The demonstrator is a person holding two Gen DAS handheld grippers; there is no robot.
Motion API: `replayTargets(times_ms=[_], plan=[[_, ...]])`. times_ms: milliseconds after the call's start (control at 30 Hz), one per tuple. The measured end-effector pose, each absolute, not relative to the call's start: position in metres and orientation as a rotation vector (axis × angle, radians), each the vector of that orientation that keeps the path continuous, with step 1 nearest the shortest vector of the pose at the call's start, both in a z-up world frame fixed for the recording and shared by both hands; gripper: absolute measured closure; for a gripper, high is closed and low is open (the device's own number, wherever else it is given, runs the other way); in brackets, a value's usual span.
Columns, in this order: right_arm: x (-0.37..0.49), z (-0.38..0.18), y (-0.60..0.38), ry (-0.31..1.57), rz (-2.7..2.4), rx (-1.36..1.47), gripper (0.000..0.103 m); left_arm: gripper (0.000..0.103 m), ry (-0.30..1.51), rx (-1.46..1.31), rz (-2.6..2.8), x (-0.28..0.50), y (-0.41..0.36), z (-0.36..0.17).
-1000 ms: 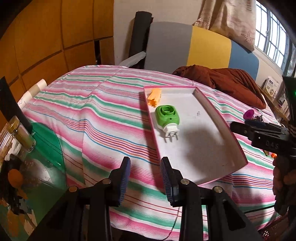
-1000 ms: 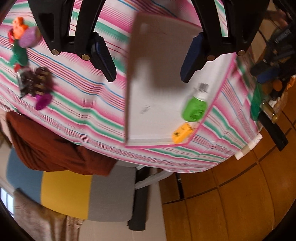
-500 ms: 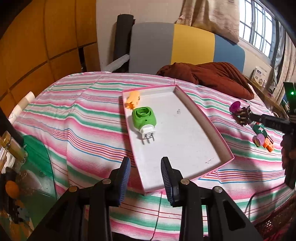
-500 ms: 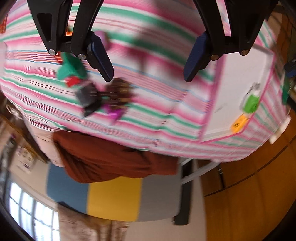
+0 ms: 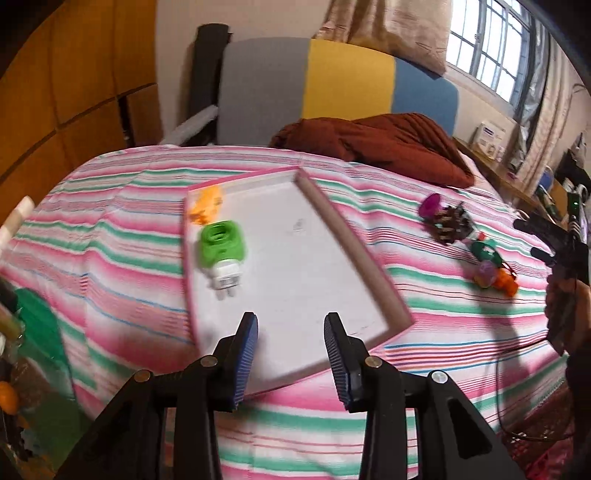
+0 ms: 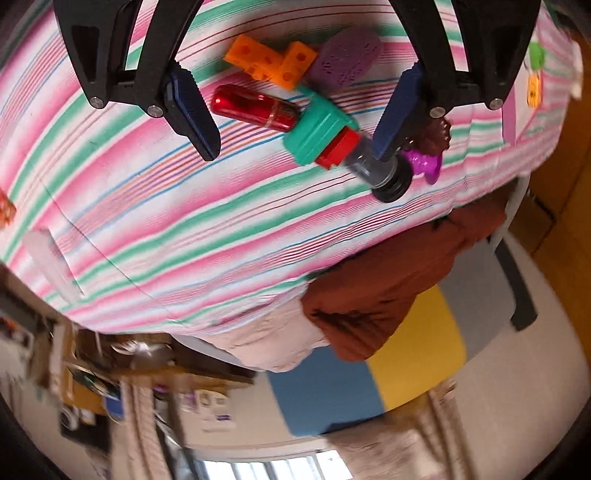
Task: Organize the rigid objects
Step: 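Move both tools back toward the remaining toy cluster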
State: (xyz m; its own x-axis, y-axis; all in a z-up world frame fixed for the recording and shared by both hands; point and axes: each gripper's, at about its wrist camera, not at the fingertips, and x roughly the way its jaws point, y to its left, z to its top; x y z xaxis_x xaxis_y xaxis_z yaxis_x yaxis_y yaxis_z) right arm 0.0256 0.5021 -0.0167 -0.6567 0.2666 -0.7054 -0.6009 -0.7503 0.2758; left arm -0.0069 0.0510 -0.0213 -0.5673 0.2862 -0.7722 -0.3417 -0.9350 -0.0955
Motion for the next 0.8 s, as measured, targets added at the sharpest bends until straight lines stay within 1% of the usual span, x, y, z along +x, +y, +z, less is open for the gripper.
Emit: replayTargets(times_ms=[300,467,567,633,700,800], plan=[[0.031,-0.017,0.507,0.728,2.365,-0.893,0.015,0.062,0.128,-1.189,2.305,-0.018,0.138,-0.011],[0.034,-0.022,0.515,0.819,2.345,-0.893,0.014,0.062,0.154,-1.181,2.232,-0.03,0.189,-0.015],[0.034,-0.026,0.519,0.867,2.328,-0.906,0.014,0.062,0.121,-1.204,2.179,-0.041,0.213,-0.02],[0.034,-0.029,0.523,0.899,2.31,-0.921,0.014,0.058,0.109,-1.214,2.152,-0.048,0.226,-0.024],[0.036,-0.03,0.525,0.928,2.306,-0.916,0.014,0.048,0.089,-1.237,2.135,-0.057,0.239,-0.03],[0.037,-0.029,0.527,0.944,2.303,-0.906,0.014,0.045,0.047,-1.264,2.111,-0.071,0.253,-0.037]])
